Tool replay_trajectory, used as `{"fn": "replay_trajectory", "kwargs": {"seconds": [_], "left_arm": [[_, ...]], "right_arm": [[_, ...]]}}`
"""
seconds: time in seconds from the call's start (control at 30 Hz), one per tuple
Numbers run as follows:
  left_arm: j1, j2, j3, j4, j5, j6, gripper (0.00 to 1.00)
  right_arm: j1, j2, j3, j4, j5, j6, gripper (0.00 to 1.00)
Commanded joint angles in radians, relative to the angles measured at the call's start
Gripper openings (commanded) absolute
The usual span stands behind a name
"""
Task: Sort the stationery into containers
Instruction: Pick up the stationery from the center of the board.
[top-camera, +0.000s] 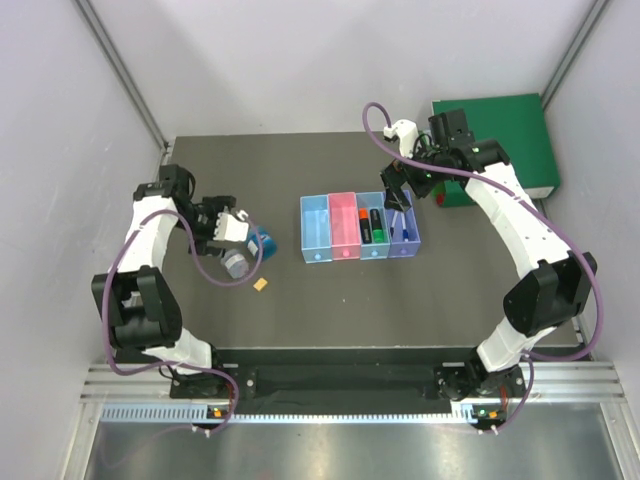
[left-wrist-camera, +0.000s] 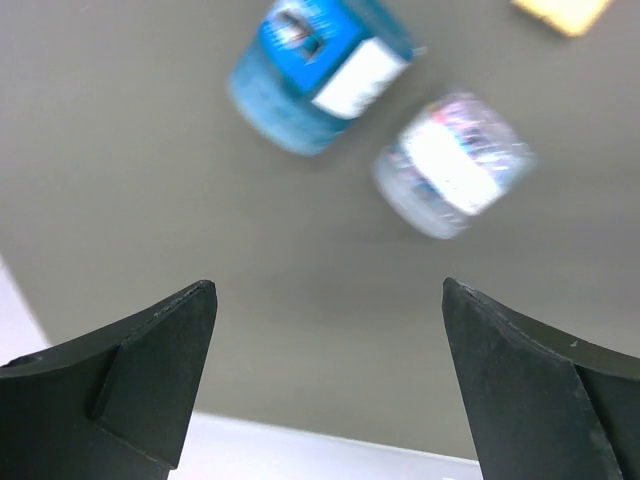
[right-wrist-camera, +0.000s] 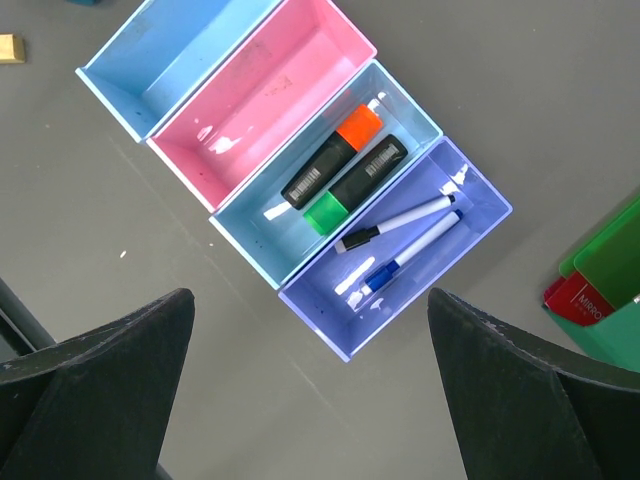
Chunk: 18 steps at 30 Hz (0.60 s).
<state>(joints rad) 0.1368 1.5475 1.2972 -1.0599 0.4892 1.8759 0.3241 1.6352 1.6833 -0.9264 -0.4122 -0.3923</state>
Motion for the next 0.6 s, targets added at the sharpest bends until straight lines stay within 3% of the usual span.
{"fn": "replay_trajectory", "kwargs": {"seconds": [0.0,0.17,0.57], "left_arm": [[0.007,-0.027,-0.019,-0.181,0.006,0.379,0.99],[0.003,-0.055,-0.111,-0.204,-0.060,0.532,0.99],[0.004,-0.018,-0.191,-0.121,-0.046,0.569,0.99]], "right_arm": [[-0.005,-0.060,0.019,0.020,0.001,-0.002,1.00],[-0.005,-0.067,0.016,0.020,0.001,-0.003,1.00],[-0.005,-0.087,-0.017,0.023,0.009,-0.006,1.00]]}}
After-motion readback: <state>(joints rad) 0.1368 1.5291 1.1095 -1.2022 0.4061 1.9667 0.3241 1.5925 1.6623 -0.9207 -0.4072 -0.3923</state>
